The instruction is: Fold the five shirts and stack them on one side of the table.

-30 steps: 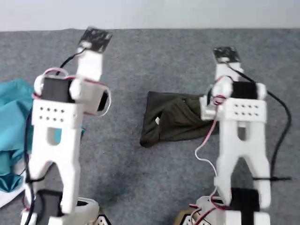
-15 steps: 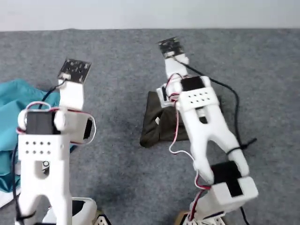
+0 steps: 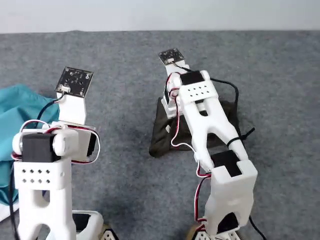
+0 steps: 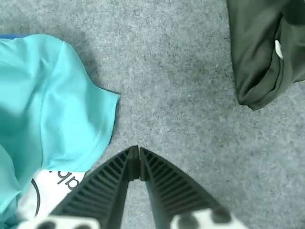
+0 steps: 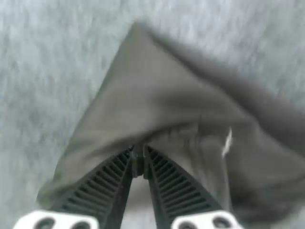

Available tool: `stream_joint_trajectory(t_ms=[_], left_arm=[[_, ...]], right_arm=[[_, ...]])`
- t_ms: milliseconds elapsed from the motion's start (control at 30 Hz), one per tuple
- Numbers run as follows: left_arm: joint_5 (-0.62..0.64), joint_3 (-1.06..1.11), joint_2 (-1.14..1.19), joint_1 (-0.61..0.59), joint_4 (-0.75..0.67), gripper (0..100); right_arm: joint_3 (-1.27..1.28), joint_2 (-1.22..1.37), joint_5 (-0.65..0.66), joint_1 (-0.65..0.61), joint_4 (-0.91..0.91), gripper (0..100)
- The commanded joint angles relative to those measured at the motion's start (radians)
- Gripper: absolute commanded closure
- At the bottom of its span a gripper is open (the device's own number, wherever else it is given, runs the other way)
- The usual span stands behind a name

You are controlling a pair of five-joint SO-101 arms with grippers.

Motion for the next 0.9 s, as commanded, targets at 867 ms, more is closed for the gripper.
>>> stream_joint_trajectory(t_ms=[867], left_arm=[[-0.006,-0.004,-0.023,-0.003,0.015,100]], right_arm=[[-0.144,-0.024,-0.064,0.033,0.156,71.8]])
